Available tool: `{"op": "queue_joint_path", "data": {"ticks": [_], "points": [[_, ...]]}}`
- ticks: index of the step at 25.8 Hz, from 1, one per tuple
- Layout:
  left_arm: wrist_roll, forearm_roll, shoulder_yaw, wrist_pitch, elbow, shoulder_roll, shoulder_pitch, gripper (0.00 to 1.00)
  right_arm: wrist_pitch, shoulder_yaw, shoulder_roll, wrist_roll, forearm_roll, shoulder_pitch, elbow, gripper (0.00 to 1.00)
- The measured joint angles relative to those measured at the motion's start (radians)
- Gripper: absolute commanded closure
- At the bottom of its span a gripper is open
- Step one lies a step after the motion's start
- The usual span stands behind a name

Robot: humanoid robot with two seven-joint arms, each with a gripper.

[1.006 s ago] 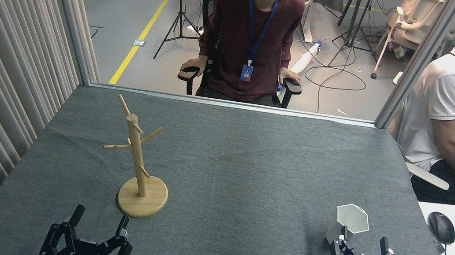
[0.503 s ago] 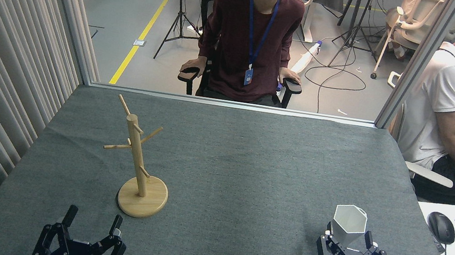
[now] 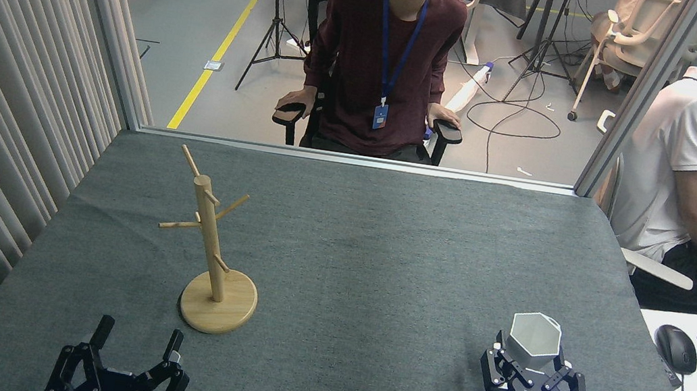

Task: Hang cup on storage rack
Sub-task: 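Close the right gripper around the white hexagonal cup's rim, then carry the cup with the right gripper toward the left gripper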

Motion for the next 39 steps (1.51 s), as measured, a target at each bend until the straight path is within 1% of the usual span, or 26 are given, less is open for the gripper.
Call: {"op": "queue_joint_path", "data": {"ticks": [2,3,4,5,6,10,13,15,21,23,28,32,34,36,38,39], "points": [[0.0,0.0,0.0,0.0,0.0,0.0,0.001,0.01,0.002,-0.001,-0.003,-0.004,-0.001,-0.017,0.022,0.03],[0.001,0.0,0.001,0.0,0.0,0.0,0.001,0.01,0.006,-0.001,-0.005,-0.005,-0.001,-0.025,0.031,0.11],[0.001,0.0,0.001,0.0,0.0,0.0,0.002,0.01,0.009,-0.002,-0.006,-0.01,-0.001,-0.032,0.037,0.22],[0.001,0.0,0.001,-0.001,0.0,0.0,0.002,0.01,0.012,-0.002,-0.006,-0.017,0.0,-0.037,0.043,0.3],[0.002,0.0,0.002,-0.001,0.0,0.0,0.002,0.01,0.014,-0.002,-0.006,-0.022,0.002,-0.037,0.047,0.34],[0.008,0.0,0.002,-0.001,0.0,0.0,0.002,0.01,0.015,0.0,-0.002,-0.038,0.006,-0.034,0.047,0.4],[0.01,0.0,0.002,-0.001,0.0,0.0,0.001,0.01,0.012,0.001,0.001,-0.055,0.007,-0.007,0.019,0.4],[0.01,0.0,0.001,0.001,0.001,0.0,0.001,0.01,0.008,0.001,0.002,-0.061,0.006,0.027,-0.028,0.4],[0.01,-0.008,-0.006,0.005,0.001,-0.001,0.003,0.01,-0.014,0.002,0.003,-0.069,0.006,0.206,-0.265,0.39],[0.01,-0.009,-0.008,0.006,0.001,-0.004,0.002,0.01,-0.022,0.002,0.009,-0.069,0.006,0.254,-0.334,0.39],[0.01,-0.012,-0.011,0.01,0.005,-0.007,-0.006,0.01,-0.03,0.002,0.029,-0.072,0.005,0.336,-0.45,0.39],[0.009,-0.034,-0.03,0.011,0.015,-0.004,0.001,0.01,-0.03,0.004,0.04,-0.07,0.006,0.356,-0.489,0.39],[0.009,-0.077,-0.055,0.004,0.021,-0.002,0.014,0.01,-0.028,0.015,0.053,-0.065,0.015,0.355,-0.5,0.39],[0.014,-0.143,-0.09,-0.003,0.024,-0.001,0.024,0.01,-0.025,0.053,0.077,-0.061,0.047,0.346,-0.519,0.39],[0.027,-0.209,-0.132,-0.011,0.027,-0.001,0.028,0.01,-0.021,0.105,0.113,-0.058,0.101,0.341,-0.541,0.39],[0.03,-0.234,-0.156,-0.011,0.028,-0.002,0.029,0.01,-0.021,0.136,0.14,-0.057,0.137,0.338,-0.554,0.39]]}}
